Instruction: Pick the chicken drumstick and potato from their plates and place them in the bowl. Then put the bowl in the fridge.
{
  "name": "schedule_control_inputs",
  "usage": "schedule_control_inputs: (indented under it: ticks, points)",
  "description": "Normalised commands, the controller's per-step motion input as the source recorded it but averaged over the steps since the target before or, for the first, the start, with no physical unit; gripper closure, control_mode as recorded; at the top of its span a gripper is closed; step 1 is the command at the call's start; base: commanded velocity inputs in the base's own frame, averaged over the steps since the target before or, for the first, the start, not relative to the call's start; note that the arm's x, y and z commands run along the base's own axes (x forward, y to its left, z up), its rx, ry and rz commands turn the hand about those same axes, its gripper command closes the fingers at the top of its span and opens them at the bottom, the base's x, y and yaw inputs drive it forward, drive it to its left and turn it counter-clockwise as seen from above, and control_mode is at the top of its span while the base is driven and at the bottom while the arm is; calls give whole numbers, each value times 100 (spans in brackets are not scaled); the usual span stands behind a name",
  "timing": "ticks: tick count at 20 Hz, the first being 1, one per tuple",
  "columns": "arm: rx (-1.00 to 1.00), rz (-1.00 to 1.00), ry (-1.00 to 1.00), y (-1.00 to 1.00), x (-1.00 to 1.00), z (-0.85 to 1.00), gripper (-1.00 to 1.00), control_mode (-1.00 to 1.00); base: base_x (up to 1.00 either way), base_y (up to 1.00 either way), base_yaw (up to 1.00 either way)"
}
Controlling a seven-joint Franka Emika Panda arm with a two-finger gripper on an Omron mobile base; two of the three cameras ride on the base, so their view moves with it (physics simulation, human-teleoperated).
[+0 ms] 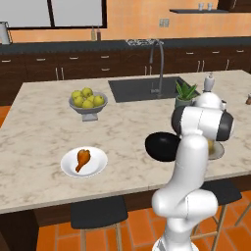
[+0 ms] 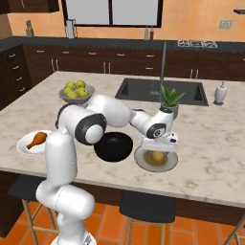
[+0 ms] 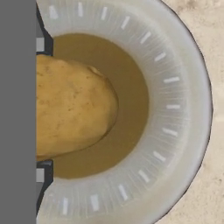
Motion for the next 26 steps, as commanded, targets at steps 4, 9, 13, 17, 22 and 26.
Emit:
schedule_control_inputs:
  ticks: [4,9,13,17,22,26]
  points:
    - [8,0,-3,20,-88,89,100,-100,0,0,0]
    - [0,4,-24,85,-99,100,100,-100,0,0,0]
    - [-2,0,-8,100,-19,67,100,-100,0,0,0]
    - [-3,0,-1,100,3,56,100,-100,0,0,0]
    - [-2,0,0,96,32,7,100,-100,0,0,0]
    - [0,0,0,39,40,-23,100,-100,0,0,0]
